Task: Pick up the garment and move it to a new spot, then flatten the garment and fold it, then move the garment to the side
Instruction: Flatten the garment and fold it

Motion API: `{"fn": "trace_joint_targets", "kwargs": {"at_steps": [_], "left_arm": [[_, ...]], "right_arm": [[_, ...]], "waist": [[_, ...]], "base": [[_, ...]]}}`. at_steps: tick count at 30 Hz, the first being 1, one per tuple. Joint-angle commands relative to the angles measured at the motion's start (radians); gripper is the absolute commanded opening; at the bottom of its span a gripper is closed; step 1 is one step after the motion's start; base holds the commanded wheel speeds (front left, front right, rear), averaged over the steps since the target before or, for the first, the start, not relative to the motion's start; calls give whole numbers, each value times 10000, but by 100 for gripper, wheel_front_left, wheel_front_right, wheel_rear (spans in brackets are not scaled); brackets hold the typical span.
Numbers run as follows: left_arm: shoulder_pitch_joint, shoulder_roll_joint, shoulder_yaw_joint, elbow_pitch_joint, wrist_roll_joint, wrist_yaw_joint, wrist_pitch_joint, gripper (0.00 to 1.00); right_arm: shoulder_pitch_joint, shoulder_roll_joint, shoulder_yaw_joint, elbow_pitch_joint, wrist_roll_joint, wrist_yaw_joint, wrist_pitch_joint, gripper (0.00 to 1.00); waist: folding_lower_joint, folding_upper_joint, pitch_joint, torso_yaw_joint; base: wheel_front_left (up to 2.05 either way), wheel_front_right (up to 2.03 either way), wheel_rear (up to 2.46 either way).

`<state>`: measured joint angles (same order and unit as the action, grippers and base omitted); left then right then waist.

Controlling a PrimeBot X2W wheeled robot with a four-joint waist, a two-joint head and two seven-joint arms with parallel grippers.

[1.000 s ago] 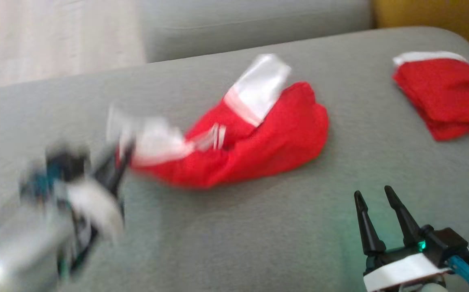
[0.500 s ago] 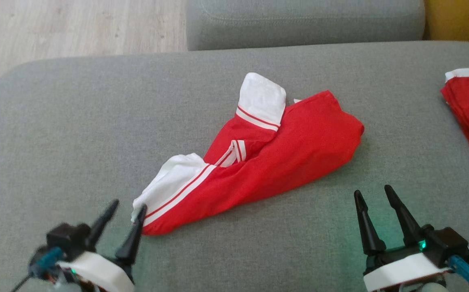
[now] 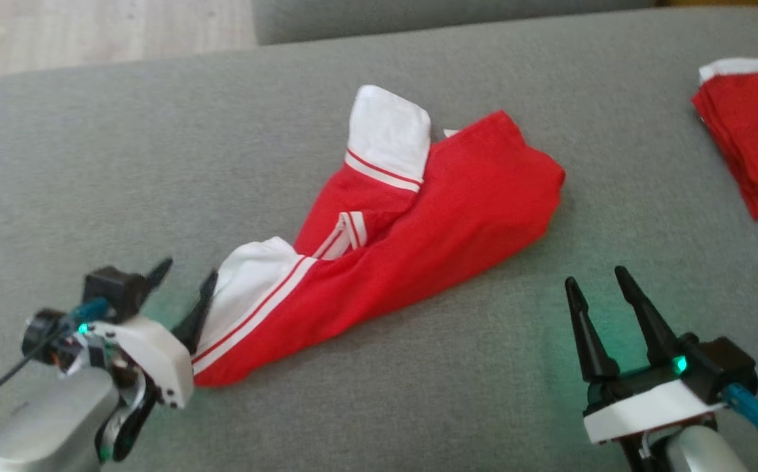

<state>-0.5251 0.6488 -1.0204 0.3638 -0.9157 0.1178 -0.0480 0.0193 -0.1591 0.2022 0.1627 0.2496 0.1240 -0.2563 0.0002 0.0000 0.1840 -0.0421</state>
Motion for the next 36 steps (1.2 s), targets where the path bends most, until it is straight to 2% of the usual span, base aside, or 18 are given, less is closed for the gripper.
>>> {"fn": "trace_joint_targets", "kwargs": {"at_steps": [1, 5, 11, 12, 13, 16, 22, 23, 24, 27, 28, 32, 34, 36], "left_arm": [[-305, 298, 372, -55, -67, -34, 6, 100], [-155, -17, 153, 442, -310, -332, 344, 100], [135, -321, -137, 463, -485, -499, 657, 98], [121, -255, -365, 532, -193, -388, 767, 0], [102, -229, -425, 571, -63, -308, 749, 0], [-352, 19, -554, 594, 1012, 309, 51, 0], [-1318, 226, -457, 423, 2817, 2013, -1251, 0], [-1411, 195, -385, 390, 2949, 2279, -1370, 7], [-1512, 203, -360, 380, 3145, 2574, -1430, 100], [-1665, 384, -377, 312, 3557, 3374, -1140, 100], [-1647, 469, -395, 293, 3565, 3430, -1017, 100], [-1549, 822, -374, 131, 3389, 3545, -455, 100], [-1518, 987, -300, -20, 3153, 3435, -191, 100], [-1583, 1141, -274, -144, 2961, 3149, 15, 100]], "right_arm": [[-215, -179, 180, -299, 72, 67, -55, 100], [-236, -196, 46, -303, 131, 67, -55, 100], [-178, -176, -8, -306, 147, 67, -55, 100], [-183, -141, -24, -309, 123, 67, -55, 100], [-178, -125, -20, -312, 106, 67, -55, 100], [-152, -113, -9, -301, 84, 67, -55, 100], [-22, -76, -11, -269, 74, 67, -55, 100], [-7, -57, 2, -265, 70, 67, -55, 100], [-1, -40, 23, -263, 68, 67, -55, 100], [-18, 2, 107, -270, 74, 67, -55, 100], [-26, 10, 118, -272, 74, 67, -55, 100], [-21, 14, 143, -290, 108, 67, -55, 100], [-26, 4, 108, -309, 129, 67, -55, 100], [-60, -18, 119, -318, 142, 67, -55, 100]], "waist": [[-2, 0, 206, -212], [-2, 0, 378, -377], [-2, 0, 368, -424], [-2, 0, 319, -403], [-2, 0, 283, -389], [-2, 0, 160, -331], [-2, 0, 5, -188], [-2, 0, -7, -170], [-2, 0, -16, -160], [-2, 0, -17, -165], [-2, 0, -6, -172], [-2, 0, 96, -211], [-2, 0, 199, -215], [-2, 0, 313, -229]], "base": [[0, 0, 0], [0, 0, 0], [0, 0, 0], [0, 0, 0], [0, 0, 0], [0, 0, 0], [0, 0, 0], [0, 0, 0], [0, 0, 0], [0, 0, 0], [0, 0, 0], [0, 0, 0], [0, 0, 0], [0, 0, 0]]}}
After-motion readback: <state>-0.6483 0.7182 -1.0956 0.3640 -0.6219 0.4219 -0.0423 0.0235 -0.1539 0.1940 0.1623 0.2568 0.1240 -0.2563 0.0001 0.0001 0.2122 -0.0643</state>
